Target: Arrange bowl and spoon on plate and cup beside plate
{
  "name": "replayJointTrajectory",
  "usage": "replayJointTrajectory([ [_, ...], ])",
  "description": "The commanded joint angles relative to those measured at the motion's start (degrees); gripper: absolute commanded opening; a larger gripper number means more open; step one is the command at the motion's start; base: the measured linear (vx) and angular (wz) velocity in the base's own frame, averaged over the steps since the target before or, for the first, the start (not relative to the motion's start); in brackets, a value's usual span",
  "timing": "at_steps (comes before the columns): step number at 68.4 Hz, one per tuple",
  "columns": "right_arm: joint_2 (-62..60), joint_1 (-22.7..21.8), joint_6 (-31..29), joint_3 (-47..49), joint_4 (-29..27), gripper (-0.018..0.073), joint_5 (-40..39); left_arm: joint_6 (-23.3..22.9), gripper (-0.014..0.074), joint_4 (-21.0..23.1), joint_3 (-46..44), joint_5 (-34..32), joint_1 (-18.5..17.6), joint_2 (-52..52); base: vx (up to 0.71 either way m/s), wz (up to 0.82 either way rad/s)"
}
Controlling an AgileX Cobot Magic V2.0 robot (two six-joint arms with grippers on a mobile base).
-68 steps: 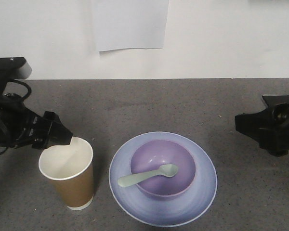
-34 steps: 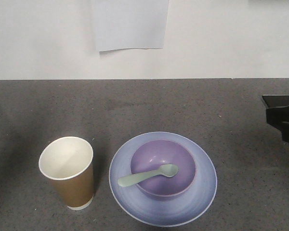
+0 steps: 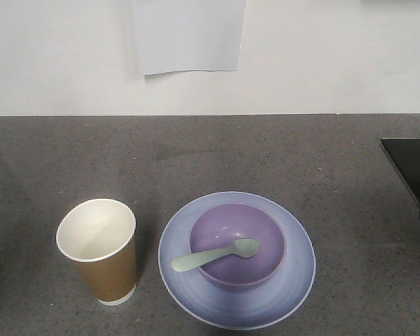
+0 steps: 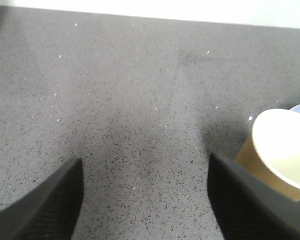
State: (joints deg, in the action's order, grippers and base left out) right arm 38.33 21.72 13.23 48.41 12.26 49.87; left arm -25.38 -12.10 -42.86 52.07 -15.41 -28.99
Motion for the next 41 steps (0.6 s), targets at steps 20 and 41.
replayJointTrajectory([
  [20,-6.0,-0.3,0.1,-7.3,1.1,0.0347,-13.3,-0.6,0.0123,-1.2,0.8,-7.3,-0.2,4.3,0.00,0.00],
  [41,-6.0,-0.3,-0.3,-7.3,1.1,-0.0012,-13.1,-0.5,-0.0008,-2.5,0.8,-7.7,-0.2,4.3,0.00,0.00],
])
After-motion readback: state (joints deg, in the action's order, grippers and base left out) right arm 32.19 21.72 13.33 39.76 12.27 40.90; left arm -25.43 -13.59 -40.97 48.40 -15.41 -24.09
